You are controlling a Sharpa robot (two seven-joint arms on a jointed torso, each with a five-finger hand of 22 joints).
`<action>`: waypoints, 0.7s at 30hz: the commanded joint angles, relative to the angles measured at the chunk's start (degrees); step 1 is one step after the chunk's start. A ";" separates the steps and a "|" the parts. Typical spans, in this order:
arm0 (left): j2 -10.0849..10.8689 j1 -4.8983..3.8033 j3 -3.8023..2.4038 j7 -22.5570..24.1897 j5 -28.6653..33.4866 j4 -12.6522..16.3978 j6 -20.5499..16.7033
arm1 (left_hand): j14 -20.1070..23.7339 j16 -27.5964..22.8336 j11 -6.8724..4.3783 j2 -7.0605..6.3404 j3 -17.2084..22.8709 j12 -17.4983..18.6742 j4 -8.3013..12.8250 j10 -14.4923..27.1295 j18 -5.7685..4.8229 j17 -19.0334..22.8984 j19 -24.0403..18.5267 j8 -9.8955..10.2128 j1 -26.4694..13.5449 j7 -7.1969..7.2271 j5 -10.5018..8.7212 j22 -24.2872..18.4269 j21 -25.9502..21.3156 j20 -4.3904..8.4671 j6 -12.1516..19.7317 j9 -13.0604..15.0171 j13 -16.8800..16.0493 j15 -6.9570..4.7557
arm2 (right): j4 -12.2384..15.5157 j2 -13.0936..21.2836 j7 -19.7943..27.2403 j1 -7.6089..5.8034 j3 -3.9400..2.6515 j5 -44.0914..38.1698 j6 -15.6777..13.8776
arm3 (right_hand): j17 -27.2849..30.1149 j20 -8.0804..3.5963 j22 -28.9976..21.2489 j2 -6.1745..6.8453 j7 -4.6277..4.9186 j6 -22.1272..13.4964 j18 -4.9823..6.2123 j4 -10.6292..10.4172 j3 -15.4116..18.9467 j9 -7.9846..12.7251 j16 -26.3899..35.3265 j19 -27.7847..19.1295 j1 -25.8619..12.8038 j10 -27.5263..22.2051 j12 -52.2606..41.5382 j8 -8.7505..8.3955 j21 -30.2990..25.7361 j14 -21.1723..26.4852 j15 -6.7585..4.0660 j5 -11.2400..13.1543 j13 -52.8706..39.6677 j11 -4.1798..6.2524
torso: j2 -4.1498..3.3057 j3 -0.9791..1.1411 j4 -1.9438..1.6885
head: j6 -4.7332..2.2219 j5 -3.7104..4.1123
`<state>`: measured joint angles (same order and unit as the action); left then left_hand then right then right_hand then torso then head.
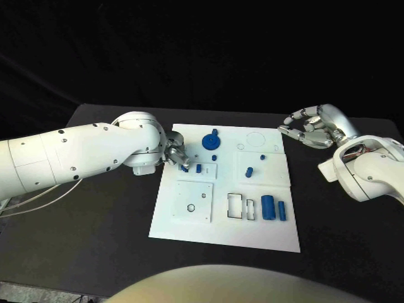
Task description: Assemble the parts on the task board
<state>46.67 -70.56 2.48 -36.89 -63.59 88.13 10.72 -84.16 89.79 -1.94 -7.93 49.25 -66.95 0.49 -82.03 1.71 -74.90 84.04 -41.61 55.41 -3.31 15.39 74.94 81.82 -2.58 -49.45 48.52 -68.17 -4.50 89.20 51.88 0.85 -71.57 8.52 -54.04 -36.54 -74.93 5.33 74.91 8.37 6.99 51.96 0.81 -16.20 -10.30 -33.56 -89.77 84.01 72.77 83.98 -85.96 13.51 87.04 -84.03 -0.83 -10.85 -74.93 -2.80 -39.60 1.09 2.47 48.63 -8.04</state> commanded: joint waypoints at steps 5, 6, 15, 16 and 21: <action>-0.39 0.08 0.08 -0.37 -0.15 0.05 2.13 | -5.84 0.21 -0.01 0.26 3.36 0.01 3.27 -0.41 0.18 -15.10 1.30 -0.69 -0.67 1.56 -0.27 12.30 0.35 0.51 -1.87 5.21 0.27 -0.45 | 0.04 -0.02 0.19 0.04 -0.01 -0.23 0.72 | -15.07 -0.22 14.07 -0.05 0.02 -0.23 -0.05 -0.17 0.07 -0.05 -0.23 4.28 -0.73 2.93 0.10 0.22 -0.17 -5.97 -0.33 -0.09 -11.63 0.24 | 0.00 0.08 0.03 | 0.13 0.06; -0.44 0.08 0.08 -0.35 -0.11 0.02 2.13 | -5.84 0.21 -0.02 0.25 3.33 0.05 3.25 -0.41 0.18 -15.10 1.30 -0.72 -0.74 1.58 -0.34 12.30 0.33 0.51 -1.88 5.21 0.31 -0.45 | 0.04 -0.02 0.19 0.04 -0.01 -0.23 0.72 | -15.07 -0.22 14.07 -0.05 0.02 -0.23 -0.05 -0.17 0.07 -0.05 -0.23 4.28 -0.73 2.93 0.10 0.22 -0.17 -5.97 -0.33 -0.09 -11.63 0.24 | 0.00 0.07 0.03 | 0.15 0.07; -0.74 0.08 0.08 -0.33 0.26 -0.29 2.20 | -5.84 0.21 -0.31 -0.26 2.64 -0.01 2.38 -0.59 0.13 -15.10 1.44 -1.16 -2.96 2.00 -3.48 12.45 0.45 0.52 -2.12 4.84 0.47 -0.64 | 0.04 -0.01 0.22 0.04 -0.01 -0.23 0.68 | -15.07 -0.22 14.07 -0.05 0.02 -0.23 -0.05 -0.17 0.07 -0.05 -0.23 4.28 -0.73 2.93 0.10 0.22 -0.17 -5.97 -0.33 -0.09 -11.63 0.24 | 0.04 0.08 0.05 | 0.19 0.17; -0.76 0.08 0.08 -0.35 0.29 -0.34 2.21 | -5.84 0.21 -0.31 -0.26 2.64 -0.01 2.38 -0.59 0.13 -15.10 1.44 -1.16 -2.96 2.00 -3.48 12.45 0.45 0.52 -2.12 4.84 0.47 -0.64 | 0.04 -0.01 0.22 0.04 -0.01 -0.22 0.68 | -15.07 -0.22 14.07 -0.05 0.02 -0.23 -0.05 -0.17 0.07 -0.05 -0.23 4.28 -0.73 2.93 0.10 0.22 -0.17 -5.97 -0.33 -0.09 -11.63 0.24 | 0.04 0.08 0.05 | 0.22 0.17; -0.83 0.08 0.08 -0.46 0.44 -0.54 2.18 | -5.84 0.21 -0.45 -0.93 2.02 -0.03 1.62 -0.61 0.12 -15.10 1.48 -1.25 -4.60 2.21 -4.97 12.49 0.42 0.59 -2.32 4.48 0.55 -0.75 | 0.05 0.02 0.23 0.04 -0.01 -0.22 0.65 | -15.07 -0.23 14.05 -0.05 0.01 -0.23 -0.03 -0.17 0.08 -0.13 -0.23 4.25 -0.74 2.86 0.20 0.23 -0.23 -5.97 -0.34 -0.09 -11.55 0.25 | 0.04 0.09 0.06 | 0.14 0.22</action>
<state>45.99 -70.55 2.51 -37.24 -63.72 87.53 11.57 -84.07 89.79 -2.25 -8.78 51.24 -66.95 2.47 -82.34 1.71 -74.90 83.82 -42.75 51.16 -3.39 10.62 74.93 82.04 -2.36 -49.59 51.50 -67.70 -4.82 89.20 51.90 0.85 -71.56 8.52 -54.03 -36.52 -74.92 5.33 74.90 8.37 6.99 51.96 0.82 -16.21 -10.30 -33.65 -89.77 84.01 72.77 83.98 -85.96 13.51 87.04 -84.03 -0.83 -10.85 -74.92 -2.80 -39.56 1.16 2.52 48.83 -7.84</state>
